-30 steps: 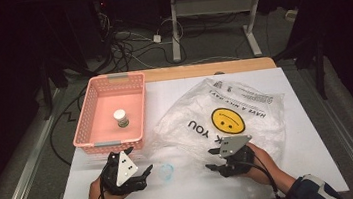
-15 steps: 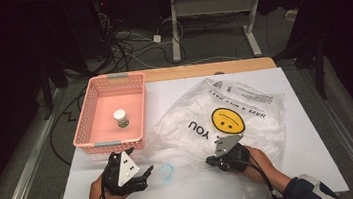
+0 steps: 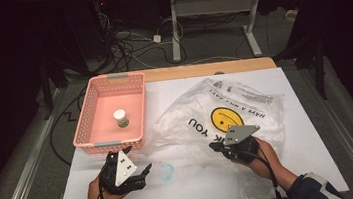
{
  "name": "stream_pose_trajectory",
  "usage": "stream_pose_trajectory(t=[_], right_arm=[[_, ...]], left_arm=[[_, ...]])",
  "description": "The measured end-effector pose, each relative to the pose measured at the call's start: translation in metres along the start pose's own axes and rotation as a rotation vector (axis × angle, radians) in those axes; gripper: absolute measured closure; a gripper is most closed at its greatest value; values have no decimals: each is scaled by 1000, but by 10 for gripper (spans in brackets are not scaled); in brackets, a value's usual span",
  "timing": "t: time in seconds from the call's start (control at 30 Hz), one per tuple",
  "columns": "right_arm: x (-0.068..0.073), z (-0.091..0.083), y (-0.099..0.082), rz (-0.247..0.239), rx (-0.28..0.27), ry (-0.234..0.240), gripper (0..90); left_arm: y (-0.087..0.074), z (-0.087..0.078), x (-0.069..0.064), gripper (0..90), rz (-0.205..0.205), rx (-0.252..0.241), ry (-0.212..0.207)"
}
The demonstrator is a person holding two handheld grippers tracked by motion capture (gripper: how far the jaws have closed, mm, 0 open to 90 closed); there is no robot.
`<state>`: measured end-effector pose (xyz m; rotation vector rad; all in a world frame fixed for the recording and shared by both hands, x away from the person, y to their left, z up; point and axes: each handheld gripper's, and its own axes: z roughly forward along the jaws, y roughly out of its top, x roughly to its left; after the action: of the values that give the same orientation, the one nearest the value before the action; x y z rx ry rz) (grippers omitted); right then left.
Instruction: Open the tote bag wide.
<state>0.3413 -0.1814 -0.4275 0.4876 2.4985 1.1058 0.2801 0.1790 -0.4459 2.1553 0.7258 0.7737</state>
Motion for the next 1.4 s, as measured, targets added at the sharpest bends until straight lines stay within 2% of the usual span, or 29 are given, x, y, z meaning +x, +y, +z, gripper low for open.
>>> stream_pose_trajectory(t=[0.03,0.07,0.1,0.13,0.17,0.2,0.23,0.3,0.47,0.5,0.53,0.57,0.6,0.67,0.77,0.8,0.83,0.93,1.1,1.17,1.23,1.3,1.4], right_arm=[[-2,-3,2,2,-16,-26,900],[-2,-3,2,2,-16,-26,900],[-5,-6,6,2,-35,-67,900],[-5,-6,6,2,-35,-67,900],[-11,-9,8,15,-46,-115,900],[-11,-9,8,15,-46,-115,900],[-18,-14,10,28,-53,-149,900],[-24,-21,12,48,-78,-188,900],[-32,-33,20,61,-127,-236,900],[-33,-36,23,58,-145,-251,900],[-32,-43,30,34,-168,-287,900],[-32,-43,30,34,-168,-287,900],[-29,-52,37,6,-200,-326,900],[-26,-58,44,-29,-223,-355,900],[-23,-64,50,-55,-245,-382,900],[-22,-67,55,-59,-259,-390,900],[-22,-69,57,-68,-267,-404,900],[-23,-70,60,-69,-285,-422,900],[-27,-70,63,-60,-307,-440,900],[-29,-70,63,-54,-323,-451,900],[-29,-71,63,-56,-328,-455,900],[-30,-73,64,-50,-339,-463,900],[-32,-73,64,-44,-345,-462,900]], left_arm=[[0,0,0,192,-1,-5,-1],[0,-1,1,192,-2,-12,-1],[1,-2,2,191,-3,-16,0],[2,-2,3,191,-7,-24,3],[4,-4,7,191,-20,-39,9],[4,-4,7,191,-20,-39,9],[5,-5,9,191,-22,-45,12],[7,-6,12,192,-27,-55,22],[16,-9,28,195,-55,-72,60],[19,-11,32,194,-66,-79,68],[20,-13,35,194,-79,-93,70],[22,-14,38,194,-80,-107,78],[23,-16,43,194,-93,-111,87],[25,-17,50,194,-111,-105,99],[27,-15,62,192,-154,-79,97],[29,-14,71,190,-181,-71,87],[29,-14,71,190,-181,-71,87],[34,-9,83,192,-192,-59,85],[43,5,100,190,-184,-10,82],[49,15,108,189,-178,23,61],[54,24,116,191,-166,54,64],[58,33,123,194,-165,85,50],[64,48,133,194,-141,143,40]])
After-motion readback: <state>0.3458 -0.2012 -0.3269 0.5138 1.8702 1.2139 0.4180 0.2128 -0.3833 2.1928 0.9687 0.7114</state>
